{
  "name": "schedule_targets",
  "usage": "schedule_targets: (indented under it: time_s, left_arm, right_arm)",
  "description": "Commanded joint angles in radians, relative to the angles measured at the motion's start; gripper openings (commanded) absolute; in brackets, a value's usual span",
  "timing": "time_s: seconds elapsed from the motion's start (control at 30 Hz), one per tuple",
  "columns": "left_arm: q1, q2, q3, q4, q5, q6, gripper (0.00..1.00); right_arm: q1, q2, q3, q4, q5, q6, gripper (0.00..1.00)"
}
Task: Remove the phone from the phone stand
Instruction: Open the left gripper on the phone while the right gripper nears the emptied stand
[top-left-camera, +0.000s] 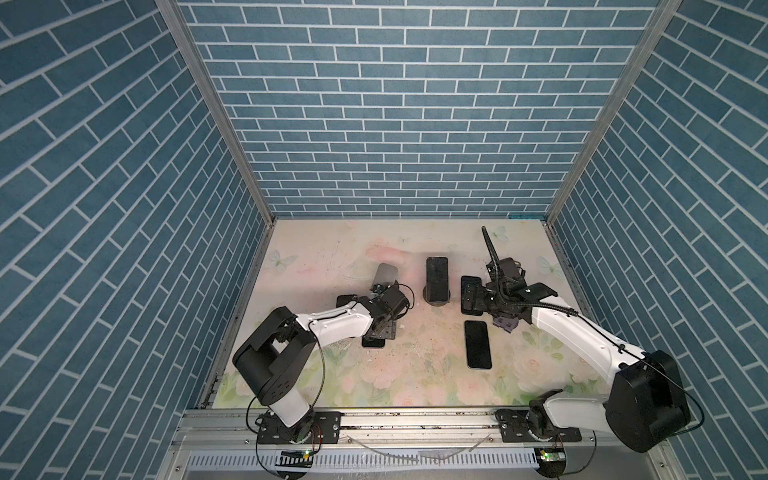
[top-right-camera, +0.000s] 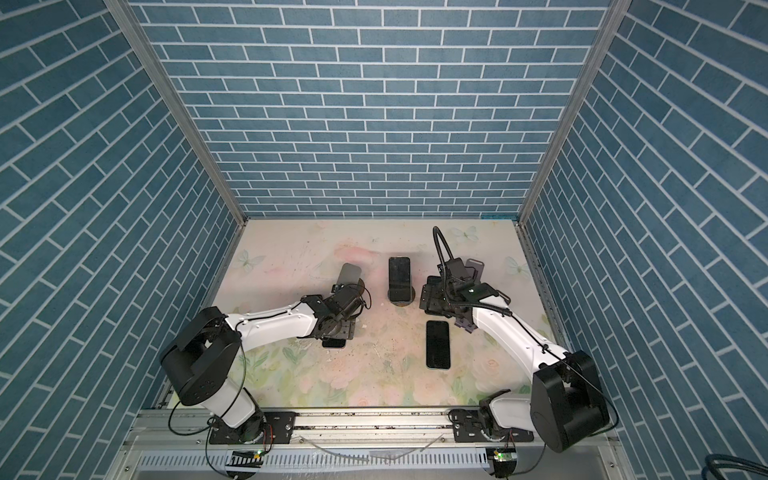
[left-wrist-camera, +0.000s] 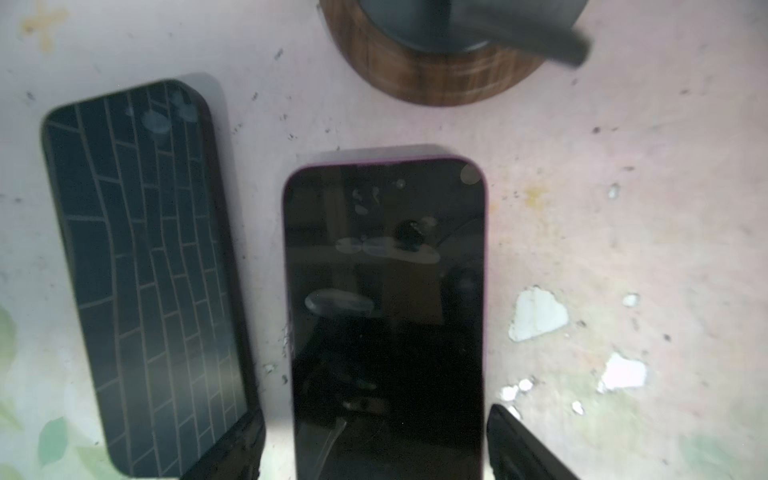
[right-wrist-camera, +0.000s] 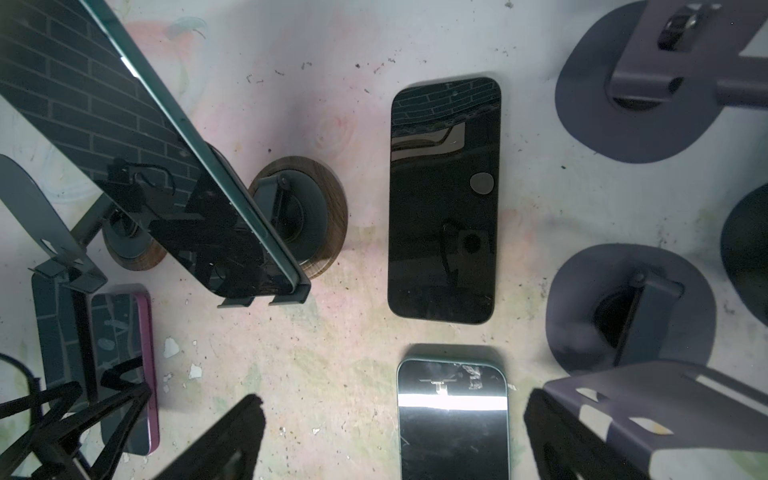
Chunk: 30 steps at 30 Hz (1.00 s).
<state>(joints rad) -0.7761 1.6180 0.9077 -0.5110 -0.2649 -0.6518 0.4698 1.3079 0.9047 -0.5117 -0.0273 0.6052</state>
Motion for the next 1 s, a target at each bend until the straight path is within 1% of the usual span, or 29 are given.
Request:
schedule_targets:
  time_s: [0.0, 0.23, 0.5, 0.67, 0.77, 0.97]
  left_arm:
    - [0.005, -0.065, -0.012, 0.004, 0.009, 0.04, 0.85]
    - [0.004, -0.182, -0.049, 0.085, 0.045, 0.075, 0.85]
    - [0.004, -0.329, -0.166, 0.256, 0.094, 0.089, 0.86]
    - [0.004, -0.391, -0.233, 0.339, 0.116, 0.1, 0.86]
    - [0.005, -0.418, -0.261, 0.371, 0.107, 0.103, 0.88]
    - [0.005, -0.501, -0.309, 0.391, 0.043, 0.101, 0.91]
  right_arm:
    - [0.016, 0.019, 0.063, -0.032, 0.016, 0.015, 0.99]
    - [0.049, 0.075, 0.122, -0.038, 0.027, 0.013, 0.98]
    - [0.101, 0.185, 0.247, -0.051, 0.053, -0.008, 0.99]
    - [0.124, 0.257, 0.333, -0.051, 0.082, -0.021, 0.99]
    - [0.135, 0.308, 0.39, -0.057, 0.086, -0.033, 0.99]
    - [0.166, 0.396, 0.499, -0.098, 0.125, -0.064, 0.99]
